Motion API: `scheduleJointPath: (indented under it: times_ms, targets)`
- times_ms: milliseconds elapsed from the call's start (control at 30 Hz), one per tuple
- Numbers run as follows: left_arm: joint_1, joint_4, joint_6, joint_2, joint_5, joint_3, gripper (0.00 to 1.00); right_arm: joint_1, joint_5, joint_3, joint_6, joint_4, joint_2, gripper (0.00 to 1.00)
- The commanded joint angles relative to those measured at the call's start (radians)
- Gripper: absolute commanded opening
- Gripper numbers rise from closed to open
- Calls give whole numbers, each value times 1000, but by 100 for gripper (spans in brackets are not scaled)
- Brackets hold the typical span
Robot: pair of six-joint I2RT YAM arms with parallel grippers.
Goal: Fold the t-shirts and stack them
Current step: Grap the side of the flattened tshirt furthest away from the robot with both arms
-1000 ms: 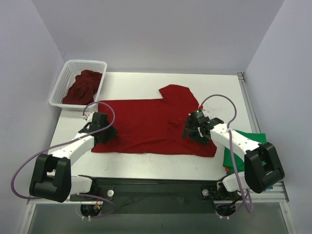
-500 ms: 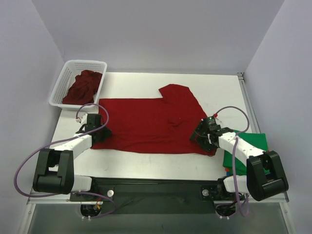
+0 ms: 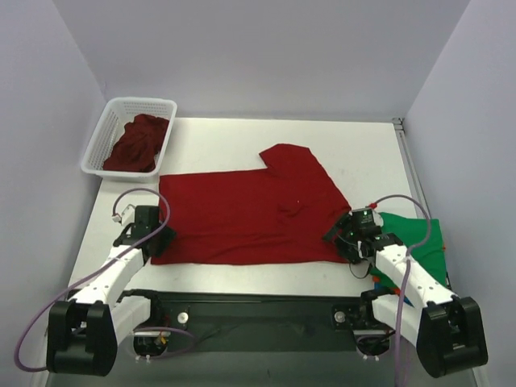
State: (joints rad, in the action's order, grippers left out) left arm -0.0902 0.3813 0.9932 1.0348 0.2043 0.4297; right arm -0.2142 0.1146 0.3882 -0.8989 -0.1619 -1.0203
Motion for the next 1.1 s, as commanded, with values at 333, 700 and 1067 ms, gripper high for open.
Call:
scheduleJointPath:
  times_ms: [333,700,1067]
  targets:
    - [4,127,-60,-50,46,240,62,-8,5,69,10,-354,289,68]
    - [-103,195,-156,597,317,898,61,4,135,602,236,-56,-256,65]
    - [-98,367,-212,1053,411,1300,57,35,226,811,302,-15,-529,65]
